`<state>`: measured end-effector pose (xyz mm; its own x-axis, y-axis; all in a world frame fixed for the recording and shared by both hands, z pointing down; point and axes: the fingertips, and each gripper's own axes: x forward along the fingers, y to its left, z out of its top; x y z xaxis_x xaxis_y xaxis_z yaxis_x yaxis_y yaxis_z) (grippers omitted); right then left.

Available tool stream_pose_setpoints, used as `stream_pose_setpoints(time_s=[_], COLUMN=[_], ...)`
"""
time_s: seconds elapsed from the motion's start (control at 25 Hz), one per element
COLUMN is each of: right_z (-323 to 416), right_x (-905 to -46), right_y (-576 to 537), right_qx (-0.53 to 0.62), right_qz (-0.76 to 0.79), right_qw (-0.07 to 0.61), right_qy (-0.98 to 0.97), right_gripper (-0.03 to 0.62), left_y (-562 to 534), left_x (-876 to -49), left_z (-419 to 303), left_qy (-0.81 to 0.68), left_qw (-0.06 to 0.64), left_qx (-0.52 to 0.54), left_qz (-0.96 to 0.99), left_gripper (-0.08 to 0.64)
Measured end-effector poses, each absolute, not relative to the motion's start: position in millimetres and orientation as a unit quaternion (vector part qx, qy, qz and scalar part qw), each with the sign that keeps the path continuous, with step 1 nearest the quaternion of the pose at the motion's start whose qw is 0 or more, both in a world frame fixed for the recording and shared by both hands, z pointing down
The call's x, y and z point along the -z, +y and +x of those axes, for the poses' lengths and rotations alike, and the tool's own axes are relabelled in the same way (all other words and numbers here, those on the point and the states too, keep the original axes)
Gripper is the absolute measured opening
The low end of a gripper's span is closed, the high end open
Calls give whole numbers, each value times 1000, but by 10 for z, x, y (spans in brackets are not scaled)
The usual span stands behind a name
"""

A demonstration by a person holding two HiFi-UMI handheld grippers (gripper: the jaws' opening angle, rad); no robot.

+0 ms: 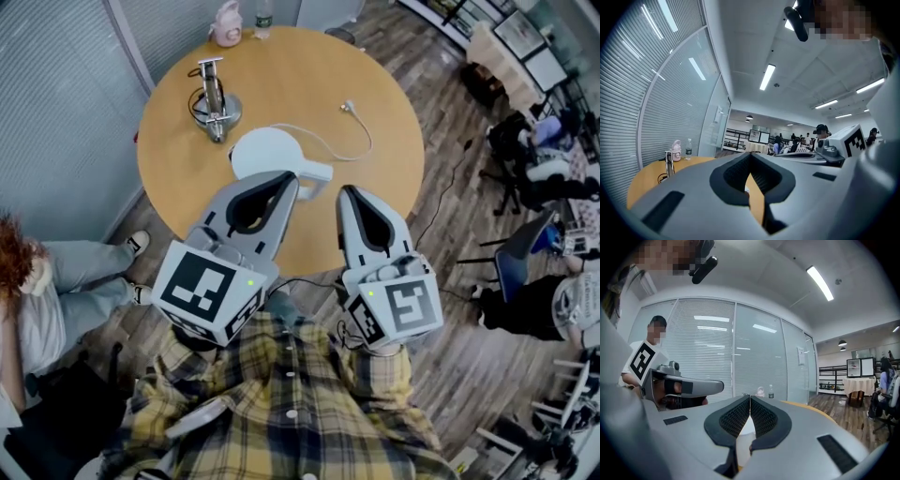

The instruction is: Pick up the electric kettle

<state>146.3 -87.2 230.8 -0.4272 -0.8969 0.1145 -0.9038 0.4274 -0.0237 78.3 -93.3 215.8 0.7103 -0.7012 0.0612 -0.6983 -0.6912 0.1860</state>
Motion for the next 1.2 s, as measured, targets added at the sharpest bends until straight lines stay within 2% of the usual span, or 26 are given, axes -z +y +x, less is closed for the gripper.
stream_pose_setpoints(time_s=[0.52,1.2], right_z=[1271,1060], right_x=[-2573,-2509], right_y=[-1322,-1687], right_qx=[-64,-54], right_qz=[478,557], right_qw=[54,52], right_qy=[-874,-827], right_gripper=[32,32], left_y=[-1283,-1743], left_x=[-2291,-2201], left_z=[552,95], left_qy=[-439,-387], left_qw=[110,97], left_qx=[3,-2], left_qz=[892,917], left_gripper=[3,3])
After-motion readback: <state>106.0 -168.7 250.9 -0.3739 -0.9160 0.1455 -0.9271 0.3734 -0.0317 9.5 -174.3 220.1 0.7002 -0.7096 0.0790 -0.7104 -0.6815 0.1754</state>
